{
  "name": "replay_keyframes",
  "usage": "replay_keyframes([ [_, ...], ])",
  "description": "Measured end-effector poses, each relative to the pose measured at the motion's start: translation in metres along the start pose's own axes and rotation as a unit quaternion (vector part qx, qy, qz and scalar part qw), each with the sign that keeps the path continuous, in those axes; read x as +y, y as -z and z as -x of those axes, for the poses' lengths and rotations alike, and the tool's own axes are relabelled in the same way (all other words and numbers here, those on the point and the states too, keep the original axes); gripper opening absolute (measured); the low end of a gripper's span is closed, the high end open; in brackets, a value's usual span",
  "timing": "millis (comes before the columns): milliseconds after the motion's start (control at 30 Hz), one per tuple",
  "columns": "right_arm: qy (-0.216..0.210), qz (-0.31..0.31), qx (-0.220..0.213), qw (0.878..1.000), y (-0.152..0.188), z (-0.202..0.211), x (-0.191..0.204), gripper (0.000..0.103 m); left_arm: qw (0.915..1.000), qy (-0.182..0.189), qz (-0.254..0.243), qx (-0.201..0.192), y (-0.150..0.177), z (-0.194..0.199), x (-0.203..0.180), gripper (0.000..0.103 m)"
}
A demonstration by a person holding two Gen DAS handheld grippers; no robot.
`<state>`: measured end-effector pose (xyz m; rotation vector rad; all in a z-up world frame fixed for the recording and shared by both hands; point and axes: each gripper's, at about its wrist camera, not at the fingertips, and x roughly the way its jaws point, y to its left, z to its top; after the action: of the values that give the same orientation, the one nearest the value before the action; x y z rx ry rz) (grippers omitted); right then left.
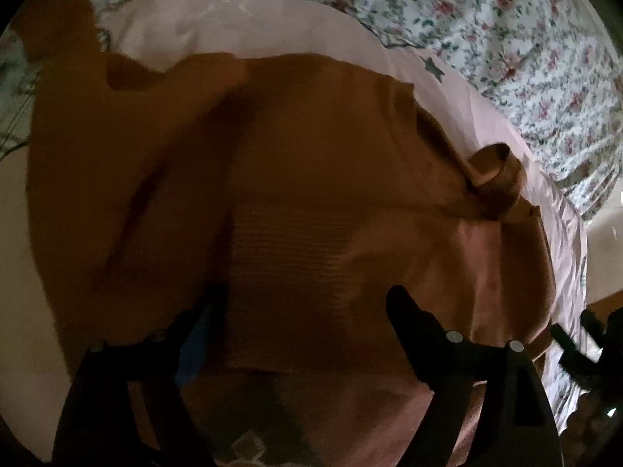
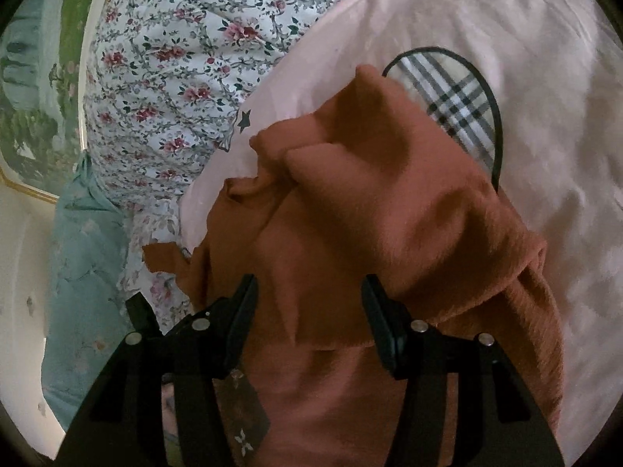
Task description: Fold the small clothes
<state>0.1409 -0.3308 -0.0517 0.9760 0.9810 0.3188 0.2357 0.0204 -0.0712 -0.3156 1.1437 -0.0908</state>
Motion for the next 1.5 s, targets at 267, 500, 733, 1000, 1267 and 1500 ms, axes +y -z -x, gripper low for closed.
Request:
replay_keyframes([
  [267,0.031,0.016,-0.031,0.999,-0.016,0.019,-0.005,0.056,0.9967,-0.018,-0.061,-0.050,0.013,0.030,-0.002,0.009],
  [500,0.099,0.034,-0.051,0.993,-0.050,0.012,-0.024,0.060,0.9987,-0.022,-0.021,-0.041,0.016,0.036,0.042,0.010],
  [733,0.148,0.078,0.001,0.986,-0.088,-0.049,-0.027,0.059,0.9988,-0.034,-0.015,-0.033,0.014,0.033,0.040,0.010],
  [1000,0.158,0.115,-0.064,0.979,-0.091,-0.002,-0.016,0.011,0.9968,-0.014,-0.071,-0.035,0.011,0.025,-0.002,0.010],
  [1267,0.184,0.077,-0.034,0.979,-0.091,-0.025,-0.065,0.014,0.9970,-0.020,-0.072,-0.024,0.006,0.007,0.000,0.010],
  [1500,0.156,0.095,-0.082,0.980,-0.051,0.021,-0.021,0.032,0.9971,-0.011,-0.071,-0.023,0.009,0.016,0.006,0.014],
])
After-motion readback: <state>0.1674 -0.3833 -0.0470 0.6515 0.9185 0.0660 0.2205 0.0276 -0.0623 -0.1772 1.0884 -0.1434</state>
